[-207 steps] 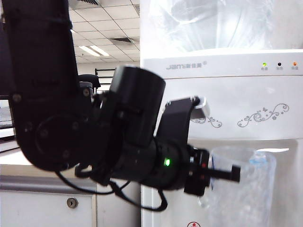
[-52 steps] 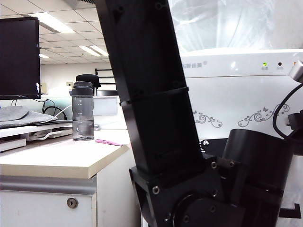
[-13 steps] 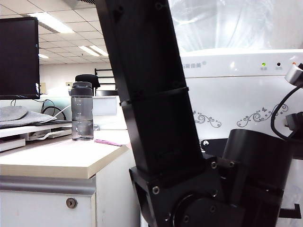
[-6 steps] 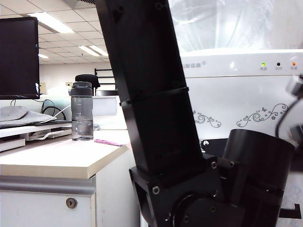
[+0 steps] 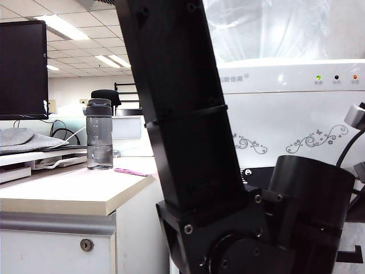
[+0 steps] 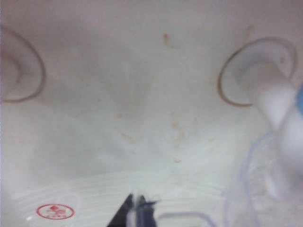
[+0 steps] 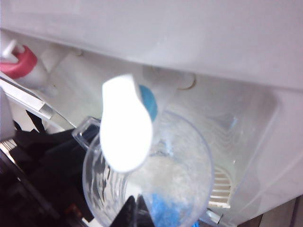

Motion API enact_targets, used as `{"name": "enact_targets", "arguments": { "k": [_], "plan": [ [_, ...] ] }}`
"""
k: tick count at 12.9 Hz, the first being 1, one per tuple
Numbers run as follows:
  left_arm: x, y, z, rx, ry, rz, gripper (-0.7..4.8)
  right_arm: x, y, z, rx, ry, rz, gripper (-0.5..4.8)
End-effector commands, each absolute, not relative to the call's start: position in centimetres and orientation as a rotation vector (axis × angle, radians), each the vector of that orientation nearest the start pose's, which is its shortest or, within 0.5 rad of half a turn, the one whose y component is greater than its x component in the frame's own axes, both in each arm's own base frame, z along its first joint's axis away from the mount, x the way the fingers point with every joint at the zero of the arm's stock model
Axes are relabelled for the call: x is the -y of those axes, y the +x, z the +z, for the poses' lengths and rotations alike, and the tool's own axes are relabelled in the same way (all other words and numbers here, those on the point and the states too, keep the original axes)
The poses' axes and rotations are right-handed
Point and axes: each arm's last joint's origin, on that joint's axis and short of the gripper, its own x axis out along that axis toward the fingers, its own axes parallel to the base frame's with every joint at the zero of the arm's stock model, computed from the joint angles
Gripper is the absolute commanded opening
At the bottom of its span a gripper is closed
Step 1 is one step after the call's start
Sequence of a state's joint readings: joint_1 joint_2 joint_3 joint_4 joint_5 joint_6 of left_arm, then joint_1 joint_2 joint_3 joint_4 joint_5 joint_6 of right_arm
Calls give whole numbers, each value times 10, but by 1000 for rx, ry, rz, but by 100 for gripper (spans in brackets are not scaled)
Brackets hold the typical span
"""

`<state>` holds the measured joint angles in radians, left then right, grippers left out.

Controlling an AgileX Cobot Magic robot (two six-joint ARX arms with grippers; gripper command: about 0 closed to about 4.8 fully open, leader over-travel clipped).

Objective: Pick up the plastic mug from the left desk, go to the cold water outlet of the water dispenser, press the vertical switch to get some water, then put the mug back on the desk.

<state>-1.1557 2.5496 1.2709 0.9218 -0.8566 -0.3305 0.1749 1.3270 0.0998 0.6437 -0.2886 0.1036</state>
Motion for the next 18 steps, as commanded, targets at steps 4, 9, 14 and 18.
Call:
{"name": "enact_targets", "arguments": {
  "k": [4, 9, 14, 18],
  "plan": [
    [403, 201, 7, -223, -43, -261, -4, -38, 163, 116, -567, 137, 450, -1],
    [403, 201, 7, -223, -43, -261, -4, -36, 150, 131, -535, 134, 452, -1],
    [403, 201, 7, -224, -44, -261, -4, -34, 149, 145, -420, 106, 412, -1],
    [403, 201, 7, -224, -44, -261, -4, -35, 157, 141, -397, 86, 409, -1]
  ]
}}
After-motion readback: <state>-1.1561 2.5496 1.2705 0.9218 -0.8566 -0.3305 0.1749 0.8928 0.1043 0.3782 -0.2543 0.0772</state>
